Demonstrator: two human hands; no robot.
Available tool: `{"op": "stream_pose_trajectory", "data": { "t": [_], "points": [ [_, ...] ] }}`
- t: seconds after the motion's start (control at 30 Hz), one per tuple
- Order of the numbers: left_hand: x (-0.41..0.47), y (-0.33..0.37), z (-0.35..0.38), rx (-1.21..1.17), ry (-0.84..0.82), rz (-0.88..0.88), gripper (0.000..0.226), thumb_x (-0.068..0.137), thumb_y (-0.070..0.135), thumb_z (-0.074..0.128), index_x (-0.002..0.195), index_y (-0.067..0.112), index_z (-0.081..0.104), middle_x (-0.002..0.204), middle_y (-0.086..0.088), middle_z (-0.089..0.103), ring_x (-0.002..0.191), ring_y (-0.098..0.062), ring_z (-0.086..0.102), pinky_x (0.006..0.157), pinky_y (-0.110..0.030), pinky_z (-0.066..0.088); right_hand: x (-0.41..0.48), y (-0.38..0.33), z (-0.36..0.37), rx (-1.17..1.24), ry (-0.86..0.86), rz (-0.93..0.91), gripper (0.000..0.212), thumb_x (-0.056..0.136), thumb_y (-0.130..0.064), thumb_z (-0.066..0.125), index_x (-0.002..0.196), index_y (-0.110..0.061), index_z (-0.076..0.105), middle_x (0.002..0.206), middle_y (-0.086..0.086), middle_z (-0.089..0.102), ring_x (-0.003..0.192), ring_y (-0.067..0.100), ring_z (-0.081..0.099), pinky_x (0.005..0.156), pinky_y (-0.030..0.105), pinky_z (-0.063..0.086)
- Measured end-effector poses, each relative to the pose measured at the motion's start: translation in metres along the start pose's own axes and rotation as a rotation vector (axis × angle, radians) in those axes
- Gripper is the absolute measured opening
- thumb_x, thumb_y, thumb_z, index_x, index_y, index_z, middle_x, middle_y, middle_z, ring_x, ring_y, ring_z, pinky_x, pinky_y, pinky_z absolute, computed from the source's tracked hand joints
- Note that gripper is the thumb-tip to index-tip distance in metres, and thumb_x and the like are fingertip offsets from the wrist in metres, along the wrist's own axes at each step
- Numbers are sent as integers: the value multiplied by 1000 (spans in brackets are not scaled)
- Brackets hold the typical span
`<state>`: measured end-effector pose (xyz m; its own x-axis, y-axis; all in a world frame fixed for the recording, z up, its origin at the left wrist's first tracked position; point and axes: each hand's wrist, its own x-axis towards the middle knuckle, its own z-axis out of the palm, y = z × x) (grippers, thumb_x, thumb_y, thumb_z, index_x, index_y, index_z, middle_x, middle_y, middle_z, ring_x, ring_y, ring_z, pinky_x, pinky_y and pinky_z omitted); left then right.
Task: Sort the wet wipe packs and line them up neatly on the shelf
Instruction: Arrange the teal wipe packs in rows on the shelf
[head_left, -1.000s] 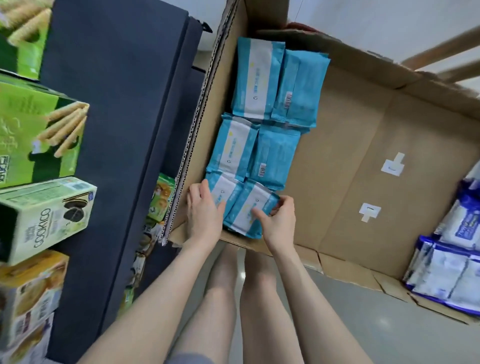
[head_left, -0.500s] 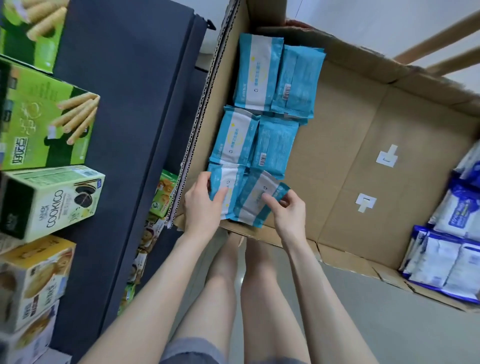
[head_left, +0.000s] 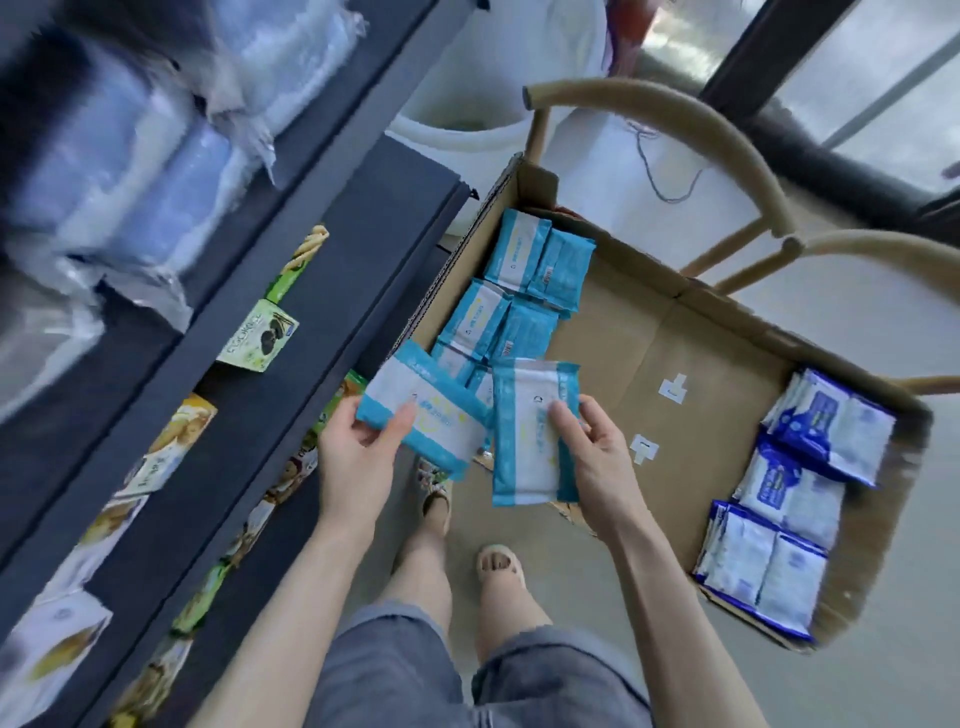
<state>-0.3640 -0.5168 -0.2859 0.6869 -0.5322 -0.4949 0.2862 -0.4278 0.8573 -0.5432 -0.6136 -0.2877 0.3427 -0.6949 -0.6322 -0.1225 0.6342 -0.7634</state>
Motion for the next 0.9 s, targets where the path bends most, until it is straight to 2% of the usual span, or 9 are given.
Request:
{"op": "stream_pose_trajectory", "data": {
  "t": [0.1, 0.2, 0.27, 0.4, 0.5, 0.6, 0.7, 0.8, 0.9],
  "points": [
    [-53, -6, -12, -152, 59, -7, 16, 85, 5, 66, 99, 9, 59, 95, -7, 69, 87, -18, 68, 72, -32, 58, -33, -2, -2, -31, -155, -2, 7, 95, -16, 56, 101, -14, 58, 94, 4, 72, 82, 22, 66, 70, 35, 57],
    [-118, -15, -24, -287, 156, 5, 19, 85, 1, 64, 102, 9, 63, 98, -8, 70, 86, -17, 69, 70, -32, 58, -73, -2, -3, -104, -328, -26, 38, 82, 4, 65, 112, -18, 57, 99, 4, 71, 90, 26, 65, 80, 45, 53],
    [-152, -14, -32, -380, 224, 11, 15, 88, 0, 60, 96, 12, 63, 94, -6, 70, 81, -13, 70, 67, -29, 59, -94, -3, -2, -152, -422, -46, 54, 69, 6, 68, 115, -20, 57, 102, 4, 71, 93, 25, 66, 84, 46, 52],
    [-209, 4, -70, -489, 387, 108, 8, 91, 5, 58, 93, 12, 63, 93, -7, 70, 83, -14, 70, 65, -29, 59, -137, -19, 27, -269, -545, -118, 49, 63, -6, 73, 109, -18, 61, 100, 7, 73, 90, 28, 67, 83, 49, 52],
    [-237, 22, -107, -494, 494, 213, 7, 89, 7, 62, 95, 10, 63, 94, -7, 71, 86, -16, 70, 67, -29, 59, -162, -36, 64, -301, -627, -190, 38, 70, -2, 76, 103, -15, 62, 95, 6, 74, 83, 26, 67, 74, 39, 53],
    [-259, 37, -147, -470, 615, 297, 5, 86, 11, 65, 91, 12, 66, 89, -1, 72, 86, -13, 70, 66, -22, 57, -187, -52, 107, -332, -737, -301, 33, 72, -8, 75, 103, -16, 65, 99, 6, 73, 85, 23, 68, 74, 36, 53],
    [-282, 48, -191, -430, 752, 361, 3, 85, 18, 68, 86, 21, 69, 76, 9, 72, 73, -3, 65, 60, -16, 51, -213, -61, 156, -352, -835, -391, 32, 76, -5, 74, 104, -18, 69, 101, 5, 73, 86, 20, 68, 73, 31, 53],
    [-299, 57, -235, -448, 823, 399, 7, 85, 15, 68, 89, 20, 69, 85, 6, 73, 79, -6, 68, 65, -21, 56, -239, -65, 203, -373, -886, -453, 29, 78, -4, 74, 104, -14, 68, 99, 3, 73, 86, 17, 67, 70, 25, 53],
    [-312, 60, -283, -437, 865, 437, 10, 87, 13, 66, 91, 22, 68, 93, 1, 73, 85, -11, 70, 67, -25, 57, -266, -60, 251, -376, -894, -479, 24, 76, -5, 76, 96, -12, 64, 97, 7, 72, 84, 22, 67, 71, 36, 54]
  ]
}}
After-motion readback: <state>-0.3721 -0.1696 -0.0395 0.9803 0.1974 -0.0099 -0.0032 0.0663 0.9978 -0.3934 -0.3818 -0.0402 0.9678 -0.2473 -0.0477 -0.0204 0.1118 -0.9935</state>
